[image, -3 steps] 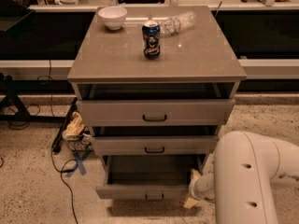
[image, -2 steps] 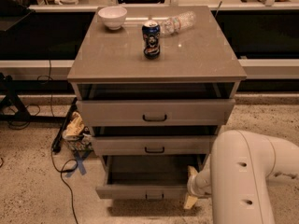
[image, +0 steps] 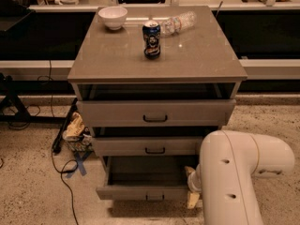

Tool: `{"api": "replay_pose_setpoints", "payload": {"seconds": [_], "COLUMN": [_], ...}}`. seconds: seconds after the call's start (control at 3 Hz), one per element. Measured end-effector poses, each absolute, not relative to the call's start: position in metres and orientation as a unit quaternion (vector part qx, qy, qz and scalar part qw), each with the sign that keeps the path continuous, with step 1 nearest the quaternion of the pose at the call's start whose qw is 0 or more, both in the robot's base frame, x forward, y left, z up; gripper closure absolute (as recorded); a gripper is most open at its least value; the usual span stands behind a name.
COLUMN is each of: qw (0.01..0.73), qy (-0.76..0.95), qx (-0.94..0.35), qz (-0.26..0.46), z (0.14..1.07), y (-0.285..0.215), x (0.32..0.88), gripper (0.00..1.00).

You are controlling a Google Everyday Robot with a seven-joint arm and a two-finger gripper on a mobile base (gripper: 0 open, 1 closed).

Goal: Open bottom drawer

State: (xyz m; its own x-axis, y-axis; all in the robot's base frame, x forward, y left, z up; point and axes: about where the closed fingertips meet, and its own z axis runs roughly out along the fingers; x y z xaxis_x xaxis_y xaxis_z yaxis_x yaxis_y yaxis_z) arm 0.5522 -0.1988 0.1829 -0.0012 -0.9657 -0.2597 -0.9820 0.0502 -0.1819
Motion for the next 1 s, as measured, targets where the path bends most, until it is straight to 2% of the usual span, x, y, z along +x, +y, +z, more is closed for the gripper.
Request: {"api": "replay_pose_setpoints", "payload": {"seconds": [0.33, 0.67, 1.0], "qw": [0.137, 0.122, 0.107], "qy": [0.712, 0.723, 0.744], "qx": [-0.687, -0.677, -0.654], "qz": [0.045, 0.067, 0.085], "z": [0.17, 0.158, 0.157], "y": [-0.208, -0.218, -0.238], "x": [0.549, 0.542, 0.514], "gripper": [0.19, 0.43, 0.74]}}
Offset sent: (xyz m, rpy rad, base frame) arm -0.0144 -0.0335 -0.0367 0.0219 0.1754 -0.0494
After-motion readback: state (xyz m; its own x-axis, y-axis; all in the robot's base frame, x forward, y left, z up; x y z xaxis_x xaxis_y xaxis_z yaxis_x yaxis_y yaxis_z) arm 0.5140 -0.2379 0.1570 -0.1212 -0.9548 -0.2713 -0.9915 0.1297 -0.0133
